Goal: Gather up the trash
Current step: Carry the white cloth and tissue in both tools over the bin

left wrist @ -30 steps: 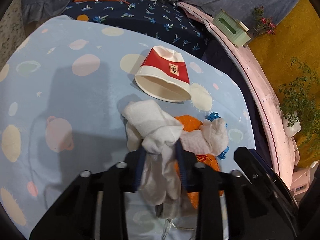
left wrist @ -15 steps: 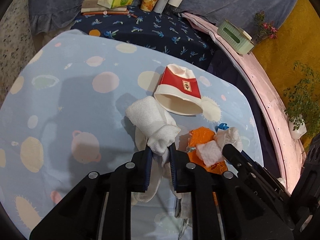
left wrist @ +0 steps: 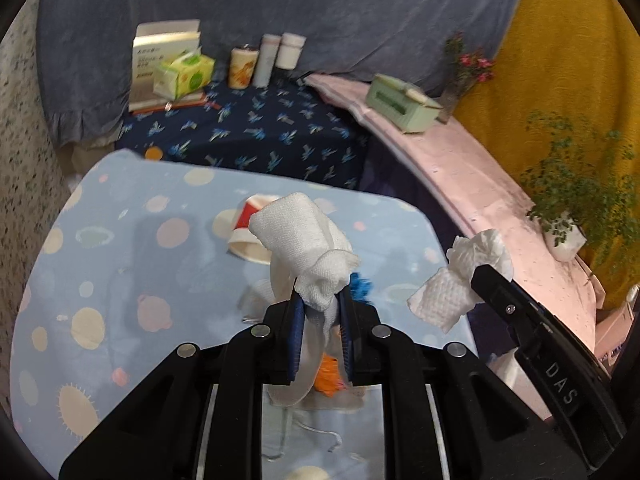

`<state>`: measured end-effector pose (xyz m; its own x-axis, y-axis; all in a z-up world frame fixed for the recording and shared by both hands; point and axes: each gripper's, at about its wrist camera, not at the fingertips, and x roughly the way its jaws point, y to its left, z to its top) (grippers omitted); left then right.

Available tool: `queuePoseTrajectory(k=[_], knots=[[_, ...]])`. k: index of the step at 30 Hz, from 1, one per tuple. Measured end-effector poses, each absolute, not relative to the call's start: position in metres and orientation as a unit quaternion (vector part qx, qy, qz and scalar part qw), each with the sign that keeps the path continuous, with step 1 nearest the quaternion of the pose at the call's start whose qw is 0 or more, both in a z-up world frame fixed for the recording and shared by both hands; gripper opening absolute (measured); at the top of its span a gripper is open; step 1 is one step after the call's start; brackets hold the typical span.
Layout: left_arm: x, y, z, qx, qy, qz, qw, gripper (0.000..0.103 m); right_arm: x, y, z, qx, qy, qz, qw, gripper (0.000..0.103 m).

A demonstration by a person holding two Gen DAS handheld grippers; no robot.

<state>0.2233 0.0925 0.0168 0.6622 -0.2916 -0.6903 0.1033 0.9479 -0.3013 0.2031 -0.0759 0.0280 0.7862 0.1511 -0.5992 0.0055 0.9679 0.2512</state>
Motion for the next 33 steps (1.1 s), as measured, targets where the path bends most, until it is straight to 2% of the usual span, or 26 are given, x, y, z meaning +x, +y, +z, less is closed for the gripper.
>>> queuePoseTrajectory(k=[12,33], knots=[[0.16,0.004,0.064,-0.065,0.357,-0.176,0.915,0.016,0.121,-0.156,0.073,0.14,0.26,-0.013,0.955,0.013],[0.084,-0.157,0.055,0.039,0.364,-0.287,0.885,0.016,0.026,-0.291,0.047,0.199,0.246,-0.121,0.941,0.013]])
